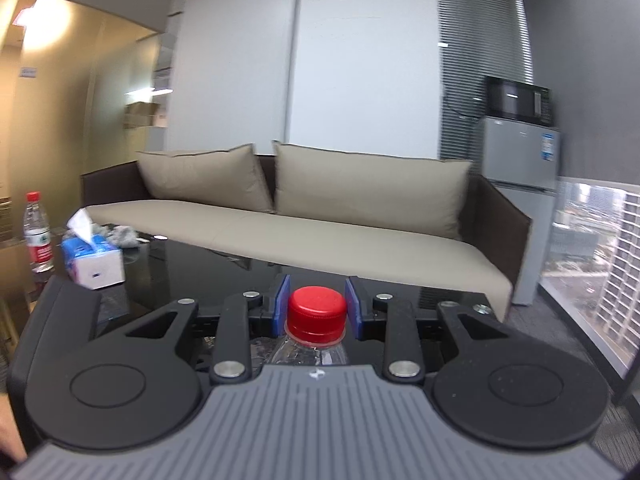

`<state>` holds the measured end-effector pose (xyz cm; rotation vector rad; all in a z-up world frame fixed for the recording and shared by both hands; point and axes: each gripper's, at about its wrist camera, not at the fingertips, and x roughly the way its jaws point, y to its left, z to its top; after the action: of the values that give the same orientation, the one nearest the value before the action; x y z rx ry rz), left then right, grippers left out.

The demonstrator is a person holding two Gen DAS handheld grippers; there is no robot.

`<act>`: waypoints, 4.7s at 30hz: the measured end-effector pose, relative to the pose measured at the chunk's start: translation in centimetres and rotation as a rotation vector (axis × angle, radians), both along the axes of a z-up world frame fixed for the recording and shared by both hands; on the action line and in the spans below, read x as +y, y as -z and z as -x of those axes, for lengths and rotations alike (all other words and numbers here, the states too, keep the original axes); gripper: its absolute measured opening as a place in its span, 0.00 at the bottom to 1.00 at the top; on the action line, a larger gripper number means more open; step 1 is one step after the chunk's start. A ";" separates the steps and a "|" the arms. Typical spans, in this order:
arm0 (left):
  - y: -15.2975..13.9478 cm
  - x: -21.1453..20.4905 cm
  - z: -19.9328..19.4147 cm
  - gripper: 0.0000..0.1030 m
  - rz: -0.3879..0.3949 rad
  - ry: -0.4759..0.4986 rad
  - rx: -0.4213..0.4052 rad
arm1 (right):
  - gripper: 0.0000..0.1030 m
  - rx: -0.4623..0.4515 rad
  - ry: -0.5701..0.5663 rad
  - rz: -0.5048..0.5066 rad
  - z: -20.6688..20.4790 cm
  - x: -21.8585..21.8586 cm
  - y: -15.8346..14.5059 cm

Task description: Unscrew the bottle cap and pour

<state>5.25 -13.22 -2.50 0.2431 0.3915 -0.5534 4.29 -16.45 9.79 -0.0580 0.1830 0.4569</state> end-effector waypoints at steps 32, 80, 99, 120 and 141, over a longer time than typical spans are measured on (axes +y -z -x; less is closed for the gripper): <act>-0.1 0.2 -0.2 0.54 -0.007 0.008 -0.002 | 0.40 0.095 0.224 -0.145 1.2 1.3 -0.4; -0.1 0.6 0.0 0.54 -0.001 0.010 0.003 | 0.31 0.044 0.159 -0.081 -0.1 1.2 0.2; -0.2 0.8 -0.2 0.55 0.015 0.009 0.014 | 0.31 0.051 -0.228 -0.010 -2.8 -2.4 -0.4; -0.1 0.5 -0.1 0.55 0.010 0.005 0.010 | 0.51 0.038 0.096 -0.088 0.6 0.1 -0.6; -0.1 0.5 -0.3 0.55 0.009 0.006 0.012 | 0.31 0.059 -0.038 -0.002 -0.6 -0.4 -0.5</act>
<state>5.58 -12.72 -2.42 0.2328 0.3997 -0.5628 4.90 -16.89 10.27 -0.0462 0.2399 0.4966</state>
